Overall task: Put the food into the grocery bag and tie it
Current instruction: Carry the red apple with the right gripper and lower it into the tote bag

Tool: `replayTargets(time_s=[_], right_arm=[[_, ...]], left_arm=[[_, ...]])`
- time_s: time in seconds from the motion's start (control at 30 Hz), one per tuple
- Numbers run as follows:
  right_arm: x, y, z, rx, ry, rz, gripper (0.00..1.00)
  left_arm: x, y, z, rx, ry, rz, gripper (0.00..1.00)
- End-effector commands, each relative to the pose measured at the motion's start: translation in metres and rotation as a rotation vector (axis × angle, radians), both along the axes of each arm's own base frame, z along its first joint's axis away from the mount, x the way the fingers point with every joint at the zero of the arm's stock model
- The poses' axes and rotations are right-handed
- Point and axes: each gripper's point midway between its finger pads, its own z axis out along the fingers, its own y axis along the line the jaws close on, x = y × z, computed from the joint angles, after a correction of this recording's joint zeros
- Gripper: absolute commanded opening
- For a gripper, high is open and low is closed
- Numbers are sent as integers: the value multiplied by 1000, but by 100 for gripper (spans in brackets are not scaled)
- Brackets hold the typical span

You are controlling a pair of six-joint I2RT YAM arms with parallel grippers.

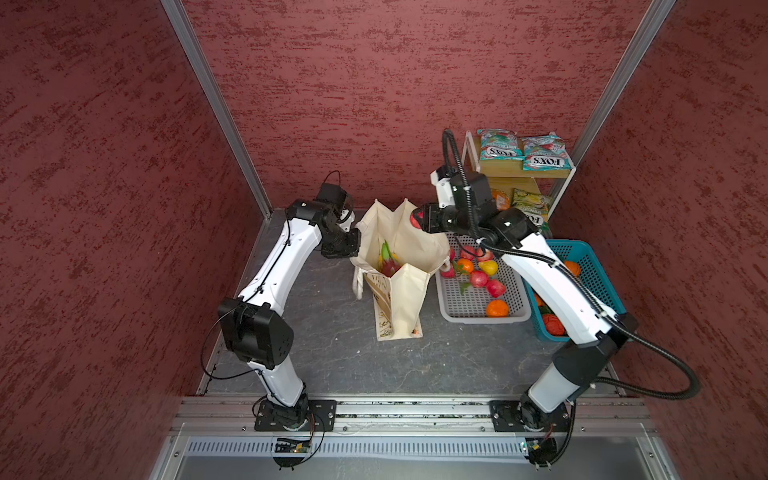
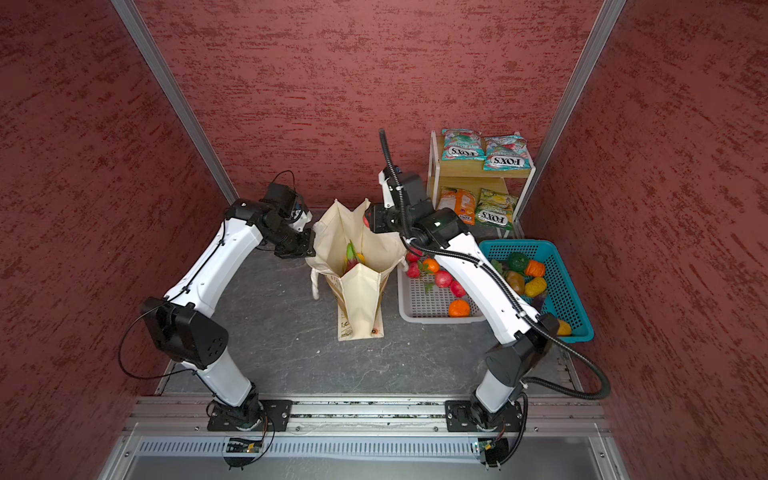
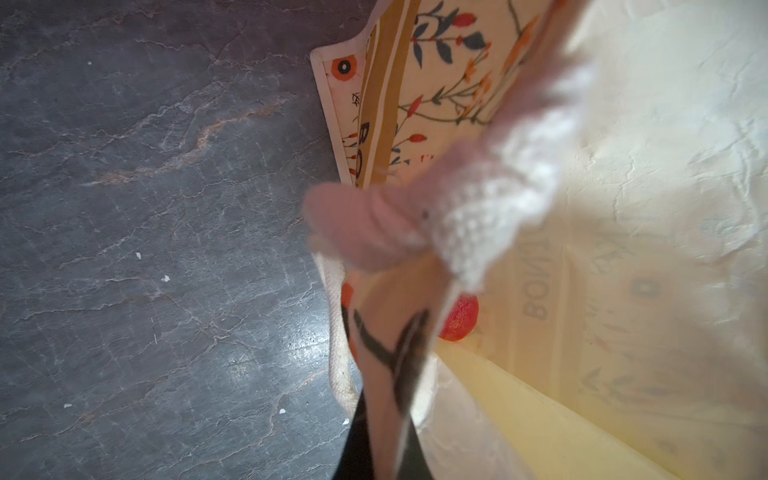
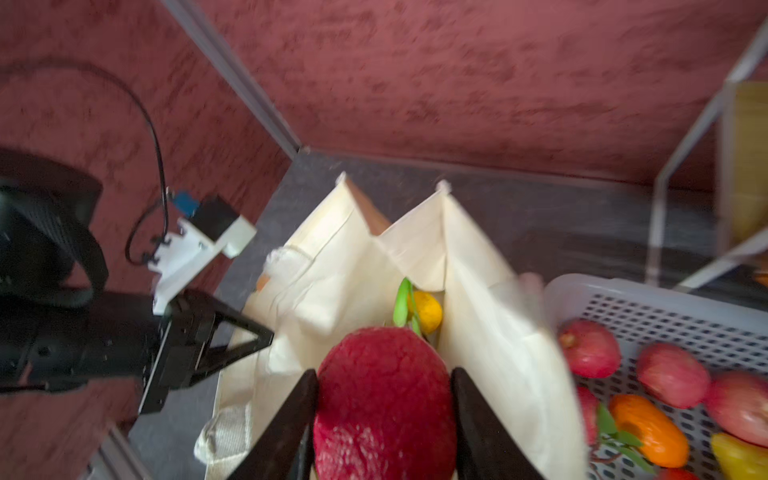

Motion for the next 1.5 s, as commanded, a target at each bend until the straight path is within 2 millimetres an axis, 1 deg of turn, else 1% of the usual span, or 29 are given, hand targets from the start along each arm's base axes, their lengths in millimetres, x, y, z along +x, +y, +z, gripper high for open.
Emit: replayTargets(time_s=[0.0,0.07,0.2,0.37,0.57,1.03,1.47], right_arm=[[-2,9,-12,-27,31,77,24],[3,12,-20,-33,49,77,24],[8,20,-44,-59,117,82,24],[14,21,-76,-116,209,64,24],[16,22,-103,-167,279,66,24],[14,25,-142,-229,370,99,24],[20,36,-168,-209,435,84,27]], left_arm=[[5,-3,5,4,-14,0,0],[6,-4,5,3,-15,-2,0],[8,-6,4,4,-14,-5,0],[8,-8,1,10,-5,-11,0],[9,-7,1,10,-4,-5,0],[7,-7,-1,14,0,9,0],[12,-9,-3,20,-1,-3,0]])
